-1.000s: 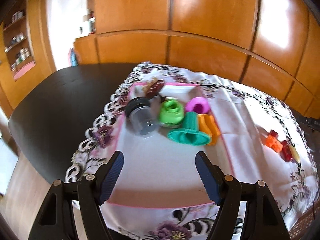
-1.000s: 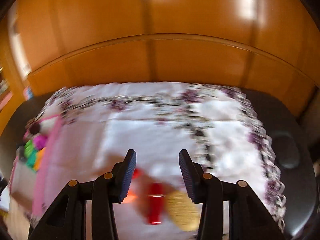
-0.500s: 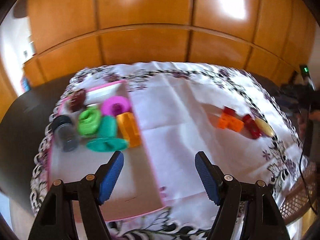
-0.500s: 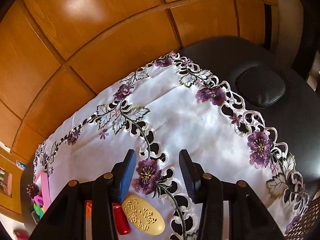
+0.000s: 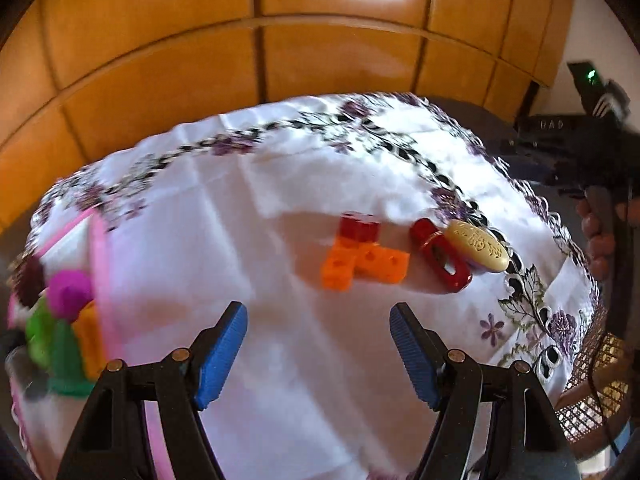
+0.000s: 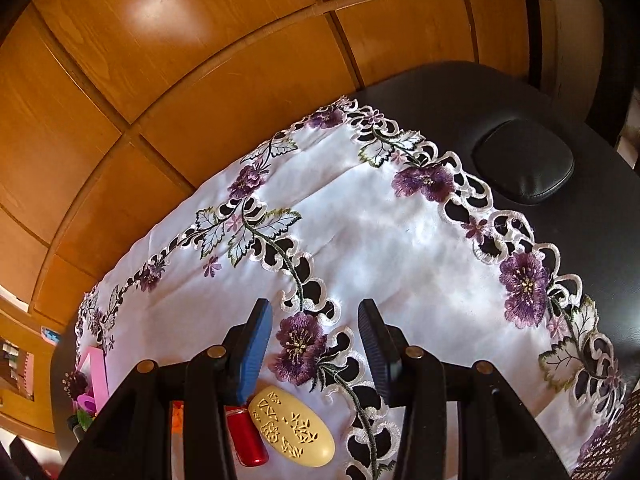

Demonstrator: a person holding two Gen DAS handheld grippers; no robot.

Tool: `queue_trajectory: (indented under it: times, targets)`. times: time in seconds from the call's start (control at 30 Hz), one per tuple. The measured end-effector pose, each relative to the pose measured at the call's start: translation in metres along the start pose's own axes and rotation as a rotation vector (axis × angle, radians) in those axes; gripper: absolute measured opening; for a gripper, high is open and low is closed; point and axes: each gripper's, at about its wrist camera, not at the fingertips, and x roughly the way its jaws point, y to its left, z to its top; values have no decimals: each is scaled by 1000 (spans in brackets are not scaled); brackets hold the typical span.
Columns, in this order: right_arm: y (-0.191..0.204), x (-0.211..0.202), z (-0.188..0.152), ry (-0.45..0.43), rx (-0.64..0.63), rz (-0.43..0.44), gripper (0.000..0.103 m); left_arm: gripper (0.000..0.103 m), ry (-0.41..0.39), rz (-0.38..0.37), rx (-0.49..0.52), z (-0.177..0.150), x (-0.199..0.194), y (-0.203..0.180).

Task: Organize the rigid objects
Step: 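Grasp the orange block chain with the left gripper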

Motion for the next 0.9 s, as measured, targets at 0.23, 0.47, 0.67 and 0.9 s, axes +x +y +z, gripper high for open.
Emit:
queue_trajectory:
  times: [0.23,0.47,0.67,0.9]
  targets:
    - [2,3,0,13,-1,22,45,87,26,-24,66,18,37,-21]
    - [3,5,0,20,-3,24,45,76,60,-49,82,28,73,-22]
    - [-3,6,1,16,20,18,45,60,13,-48,72,8,59,-18]
    - [5,16,-3,74,-25,20,45,60,-63,-4,51,-43,28,-13]
